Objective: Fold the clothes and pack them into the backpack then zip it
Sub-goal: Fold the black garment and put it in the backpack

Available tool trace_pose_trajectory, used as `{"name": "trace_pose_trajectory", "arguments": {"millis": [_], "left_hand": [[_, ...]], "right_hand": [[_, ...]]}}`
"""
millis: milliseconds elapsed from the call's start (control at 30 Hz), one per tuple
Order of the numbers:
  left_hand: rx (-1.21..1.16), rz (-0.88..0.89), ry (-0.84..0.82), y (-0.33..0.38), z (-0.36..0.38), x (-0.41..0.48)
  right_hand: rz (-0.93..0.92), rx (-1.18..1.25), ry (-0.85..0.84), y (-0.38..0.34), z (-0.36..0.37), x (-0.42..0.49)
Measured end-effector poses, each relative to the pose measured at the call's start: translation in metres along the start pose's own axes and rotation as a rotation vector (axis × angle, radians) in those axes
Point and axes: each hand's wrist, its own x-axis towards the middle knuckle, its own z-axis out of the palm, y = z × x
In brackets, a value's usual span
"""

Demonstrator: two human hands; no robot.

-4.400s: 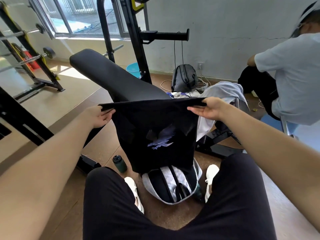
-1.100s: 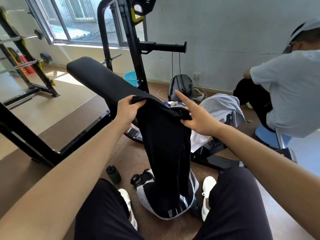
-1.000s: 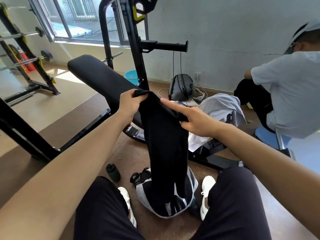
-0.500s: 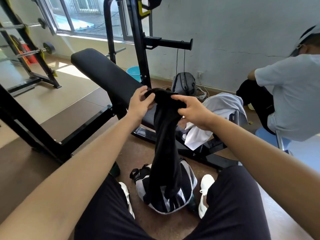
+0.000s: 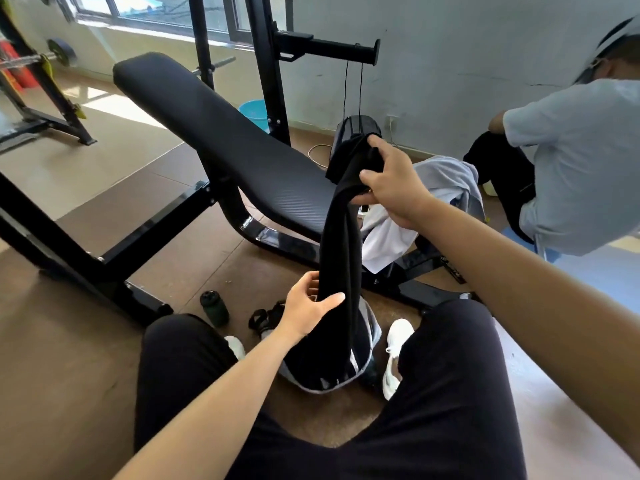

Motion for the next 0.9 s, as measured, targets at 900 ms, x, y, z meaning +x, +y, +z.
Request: {"name": "trace_pose_trajectory", "arguments": {"millis": [900], "left_hand": [[0.132,-0.265,0.424,0.1,-0.102,0.079]], "right_hand": [[0.472,0.27,0.295,0.155,-0.026,-0.003]]}}
